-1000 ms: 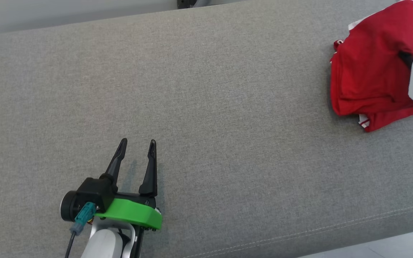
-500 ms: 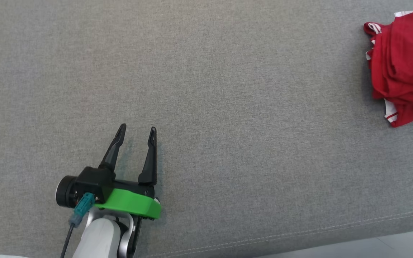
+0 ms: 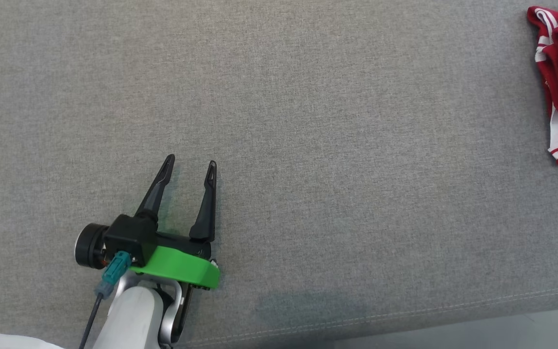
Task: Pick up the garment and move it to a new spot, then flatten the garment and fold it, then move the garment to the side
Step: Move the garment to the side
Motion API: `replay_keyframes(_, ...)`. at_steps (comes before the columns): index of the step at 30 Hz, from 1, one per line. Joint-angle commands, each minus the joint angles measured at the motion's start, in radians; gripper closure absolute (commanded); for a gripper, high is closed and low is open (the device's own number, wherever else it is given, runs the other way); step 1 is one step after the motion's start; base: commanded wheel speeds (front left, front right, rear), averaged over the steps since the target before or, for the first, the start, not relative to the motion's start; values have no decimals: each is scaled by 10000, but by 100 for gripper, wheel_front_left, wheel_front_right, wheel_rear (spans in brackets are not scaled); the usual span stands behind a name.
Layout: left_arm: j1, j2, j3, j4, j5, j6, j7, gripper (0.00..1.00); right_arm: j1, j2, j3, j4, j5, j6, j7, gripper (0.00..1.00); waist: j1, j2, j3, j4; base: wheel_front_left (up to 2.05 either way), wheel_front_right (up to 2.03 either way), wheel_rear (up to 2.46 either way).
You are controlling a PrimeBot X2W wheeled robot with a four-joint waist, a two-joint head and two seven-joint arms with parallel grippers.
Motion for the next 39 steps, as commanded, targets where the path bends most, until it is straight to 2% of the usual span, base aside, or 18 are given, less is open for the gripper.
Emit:
replay_keyframes(1, -169, 90, -1, -49, 23, 38, 29, 0, -176, -3, 0, 141, -229, -19, -215, 100, 0, -1, 29, -25, 0, 0, 0)
replay_keyframes(2, -172, 101, -7, -63, 23, 51, 43, 0, -177, 20, 24, 255, -419, -19, -331, 85, 0, -1, 35, -43, 0, 0, 0)
replay_keyframes(3, -175, 108, -24, -79, 27, 67, 52, 0, -179, 61, 30, 379, -545, -19, -448, 59, 0, -1, 42, -62, 0, 0, 0)
replay_keyframes(4, -179, 121, -35, -98, 32, 82, 79, 0, -213, 111, 10, 468, -681, -19, -614, 0, 0, -1, 47, -85, 0, 0, 0)
replay_keyframes(16, -130, 260, -84, -179, -47, 168, 203, 0, -49, 722, -339, 1484, -1094, -19, -1747, 0, 0, -1, -83, -436, 0, 0, 0)
replay_keyframes(22, -57, 362, 41, -123, -196, 250, 157, 0, -297, 1191, -633, 1736, -1336, -19, -2943, 0, 0, -1, -665, -642, 0, 0, 0)
replay_keyframes(31, 333, 373, 449, 150, -544, 462, -17, 0, -10, 2077, -813, 1316, -1292, -19, -4404, 0, 0, -1, -1972, -649, 0, 0, 0)
replay_keyframes(39, 896, 301, 942, 581, -1002, 715, -143, 0, 925, 3053, -1288, 366, -1516, -19, -4823, 0, 0, -1, -3179, -362, 0, 0, 0)
